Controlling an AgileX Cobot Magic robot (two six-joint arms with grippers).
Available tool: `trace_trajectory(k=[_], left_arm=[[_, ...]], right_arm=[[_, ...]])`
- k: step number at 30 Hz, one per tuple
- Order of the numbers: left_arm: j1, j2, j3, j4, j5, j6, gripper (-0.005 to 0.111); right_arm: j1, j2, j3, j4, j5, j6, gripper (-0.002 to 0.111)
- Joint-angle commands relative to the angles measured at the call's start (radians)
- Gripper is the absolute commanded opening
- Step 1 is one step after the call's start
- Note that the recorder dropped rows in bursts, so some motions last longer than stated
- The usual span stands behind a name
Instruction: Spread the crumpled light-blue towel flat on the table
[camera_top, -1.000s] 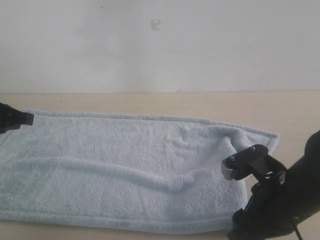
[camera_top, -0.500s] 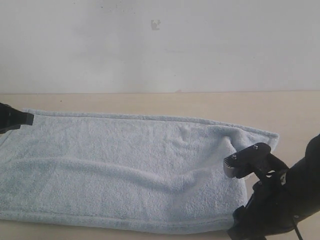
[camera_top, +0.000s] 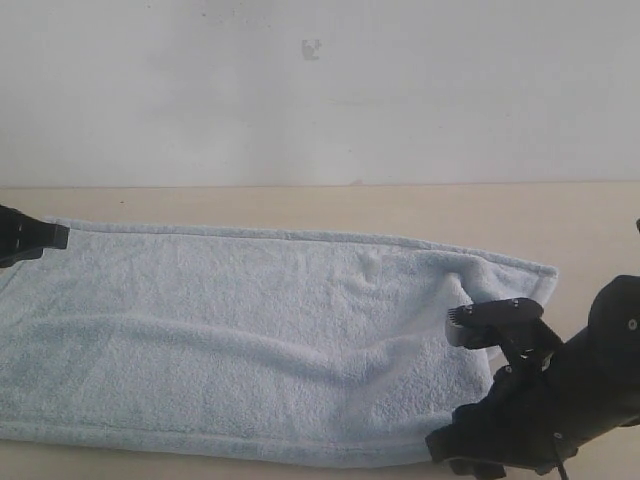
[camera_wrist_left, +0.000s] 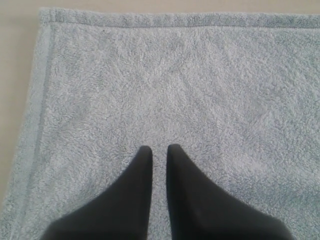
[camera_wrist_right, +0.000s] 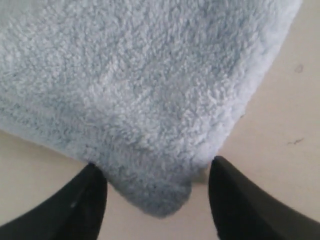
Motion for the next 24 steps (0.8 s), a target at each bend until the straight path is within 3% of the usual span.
trace_trajectory(k=[1, 5, 8, 13, 17, 20, 24], left_arm=[[-0.005, -0.007, -0.004, -0.013, 0.001, 0.0, 0.01], [-0.005, -0.007, -0.004, -0.013, 0.001, 0.0, 0.01], [-0.005, -0.007, -0.004, -0.013, 0.003, 0.0, 0.01], [-0.005, -0.007, -0.004, -0.016, 0.003, 0.0, 0.01], [-0.005, -0.007, -0.004, -0.015, 0.001, 0.0, 0.01], [-0.005, -0.007, -0.004, -0.035, -0.001, 0.0, 0.01], [-0.005, -0.007, -0.004, -0.035, -0.001, 0.0, 0.01]], right_arm=[[0.001, 0.0, 0.003, 0.01, -0.041, -0.001, 0.032], [0.001, 0.0, 0.001, 0.01, -0.058, -0.043, 0.019], [0.001, -0.033, -0.012, -0.012, -0.04, -0.107, 0.0], [0.001, -0.154, -0.162, -0.286, 0.182, -0.053, 0.0], [0.023, -0.185, -0.33, -0.56, 0.461, -0.01, 0.0], [0.104, -0.181, -0.418, -0.815, 0.612, -0.008, 0.0], [0.259, -0.174, -0.451, -0.99, 0.624, -0.008, 0.0]])
